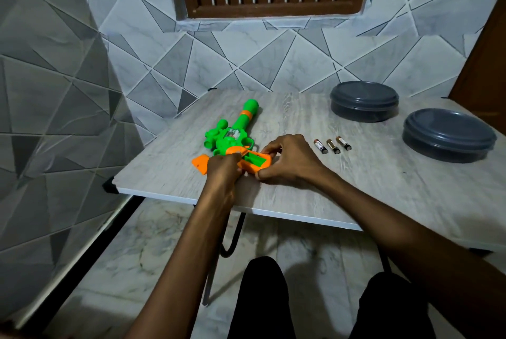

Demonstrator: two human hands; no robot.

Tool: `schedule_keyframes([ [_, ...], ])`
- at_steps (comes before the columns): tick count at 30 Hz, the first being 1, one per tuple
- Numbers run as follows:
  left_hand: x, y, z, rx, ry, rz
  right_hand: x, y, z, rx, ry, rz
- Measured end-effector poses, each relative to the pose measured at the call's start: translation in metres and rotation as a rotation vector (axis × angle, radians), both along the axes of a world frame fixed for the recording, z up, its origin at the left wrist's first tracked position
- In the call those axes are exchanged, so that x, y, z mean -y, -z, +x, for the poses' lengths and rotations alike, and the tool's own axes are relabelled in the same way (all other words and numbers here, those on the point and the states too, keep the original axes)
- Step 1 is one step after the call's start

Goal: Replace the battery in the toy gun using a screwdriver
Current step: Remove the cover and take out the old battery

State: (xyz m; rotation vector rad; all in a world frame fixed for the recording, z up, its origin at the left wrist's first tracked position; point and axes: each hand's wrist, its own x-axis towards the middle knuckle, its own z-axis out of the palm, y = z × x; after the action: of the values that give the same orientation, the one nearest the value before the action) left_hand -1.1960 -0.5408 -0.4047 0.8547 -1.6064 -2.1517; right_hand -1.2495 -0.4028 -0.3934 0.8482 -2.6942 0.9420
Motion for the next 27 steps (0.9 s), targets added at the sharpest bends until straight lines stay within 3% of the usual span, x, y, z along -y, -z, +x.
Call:
schedule_keyframes([
  [4,0.013,0.010,0.007,0.043,-0.048,-0.310,0.002,0.001,0.003,-0.011,0.002,0.021],
  [11,-0.006,0.000,0.011,-0.137,0.108,-0.348,-0.027,-0.004,0.002,0.216,0.050,0.119],
  [14,-0.030,-0.002,0.009,-0.224,0.200,-0.460,-0.065,-0.003,-0.004,0.116,0.013,0.261],
  [18,-0.059,-0.001,-0.005,-0.262,0.459,-0.879,-0.107,-0.005,-0.005,0.184,0.199,0.323],
  [20,-0.072,0.002,-0.015,-0.194,0.553,-1.213,-0.122,-0.003,-0.006,0.167,0.325,0.277],
  [22,-0.085,0.004,-0.024,-0.099,0.654,-1.427,-0.134,0.000,-0.006,0.118,0.406,0.230],
  [27,-0.103,0.012,-0.027,0.047,0.760,-1.534,-0.146,0.009,-0.006,0.087,0.505,0.036],
])
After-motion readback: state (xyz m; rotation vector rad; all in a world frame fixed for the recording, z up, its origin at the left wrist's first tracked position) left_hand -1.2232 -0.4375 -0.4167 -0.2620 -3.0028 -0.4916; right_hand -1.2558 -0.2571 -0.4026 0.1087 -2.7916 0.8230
